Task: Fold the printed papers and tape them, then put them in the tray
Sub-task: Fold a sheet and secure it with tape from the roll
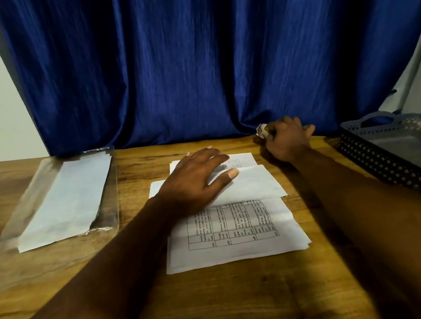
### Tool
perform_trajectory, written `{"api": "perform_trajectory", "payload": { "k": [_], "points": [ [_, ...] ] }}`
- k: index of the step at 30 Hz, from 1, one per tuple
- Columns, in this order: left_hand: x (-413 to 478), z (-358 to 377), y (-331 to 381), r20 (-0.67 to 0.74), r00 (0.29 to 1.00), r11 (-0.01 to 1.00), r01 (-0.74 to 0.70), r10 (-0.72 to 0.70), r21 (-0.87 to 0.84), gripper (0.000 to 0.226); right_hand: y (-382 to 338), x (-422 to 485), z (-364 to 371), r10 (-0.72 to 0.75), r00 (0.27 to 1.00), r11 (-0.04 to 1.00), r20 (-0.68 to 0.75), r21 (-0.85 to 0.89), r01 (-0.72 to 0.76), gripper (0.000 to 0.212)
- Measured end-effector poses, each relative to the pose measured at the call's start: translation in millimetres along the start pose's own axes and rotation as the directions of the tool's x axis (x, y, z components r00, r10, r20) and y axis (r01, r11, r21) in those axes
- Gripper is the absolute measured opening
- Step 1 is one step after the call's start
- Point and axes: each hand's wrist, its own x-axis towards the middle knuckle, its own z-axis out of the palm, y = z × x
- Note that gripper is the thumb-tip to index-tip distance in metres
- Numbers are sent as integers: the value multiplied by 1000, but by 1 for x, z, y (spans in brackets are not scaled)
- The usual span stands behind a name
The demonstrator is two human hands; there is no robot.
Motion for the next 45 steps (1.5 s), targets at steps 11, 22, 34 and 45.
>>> {"api": "perform_trajectory", "payload": {
  "k": [11, 22, 34, 45],
  "points": [
    [-4, -1, -4, -280, 955, 992, 116, -100, 44, 70, -60, -68, -24, -406, 913, 878, -39, 262, 401, 13],
    [-4, -5, -9, -424, 891, 986, -135, 162, 94, 40, -70, -105, -31, -579, 810, 744, -90, 347, 570, 14],
    [-10, -11, -6, -542, 836, 996, -70, 86, 50, 32, -76, -112, -30, -382, 896, 792, -225, 421, 443, 50],
    [-10, 3, -8, -540, 824, 941, -22, -175, -339, 33, -80, -114, -30, -211, 970, 695, -119, 680, 234, 40]
  ]
}}
